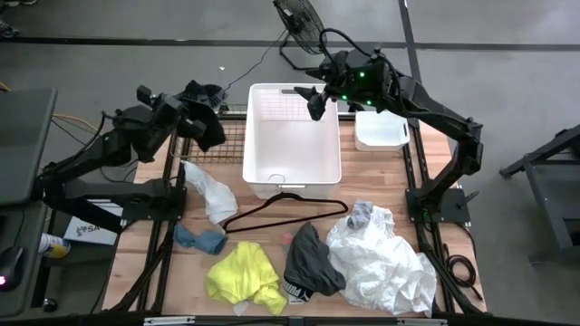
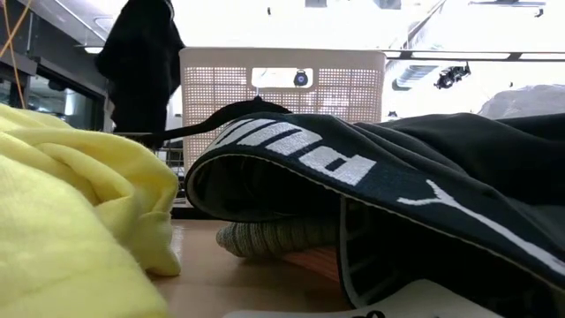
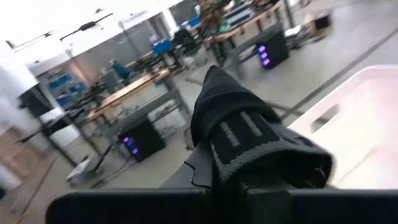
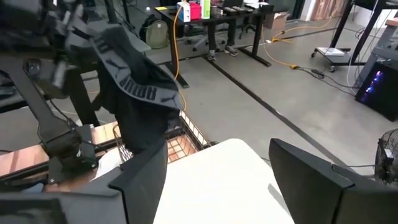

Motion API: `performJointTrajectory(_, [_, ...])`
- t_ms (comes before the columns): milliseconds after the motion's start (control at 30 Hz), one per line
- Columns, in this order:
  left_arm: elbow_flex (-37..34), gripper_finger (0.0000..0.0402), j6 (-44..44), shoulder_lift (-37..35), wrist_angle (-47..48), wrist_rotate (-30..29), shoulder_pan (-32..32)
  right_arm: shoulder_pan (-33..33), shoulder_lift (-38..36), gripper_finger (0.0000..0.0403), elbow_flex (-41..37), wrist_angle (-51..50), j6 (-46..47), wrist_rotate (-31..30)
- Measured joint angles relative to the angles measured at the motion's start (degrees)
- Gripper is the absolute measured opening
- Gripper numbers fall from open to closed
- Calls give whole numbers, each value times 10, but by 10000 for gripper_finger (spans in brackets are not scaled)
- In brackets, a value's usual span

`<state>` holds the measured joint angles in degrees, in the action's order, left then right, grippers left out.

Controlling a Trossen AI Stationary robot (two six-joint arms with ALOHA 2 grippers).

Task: Pick & Place Cloths
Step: Put the black underwear into the wire basket

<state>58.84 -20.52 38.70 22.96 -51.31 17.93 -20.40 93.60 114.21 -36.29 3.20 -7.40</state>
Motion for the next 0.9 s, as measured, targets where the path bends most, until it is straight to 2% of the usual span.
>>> performJointTrajectory(100, [-24,0,12,0,0,12,43,0,0,271,0,0,-1,0])
performJointTrajectory(200, [-46,0,24,1,1,56,98,0,0,271,0,0,-5,0])
performJointTrajectory(400, [-76,0,73,13,1,171,204,0,0,271,0,-4,-15,0])
performJointTrajectory(567, [-83,0,110,34,31,298,277,0,0,271,0,-12,-15,0])
performJointTrajectory(900, [-83,0,117,100,116,466,362,1,0,271,0,-45,-15,0])
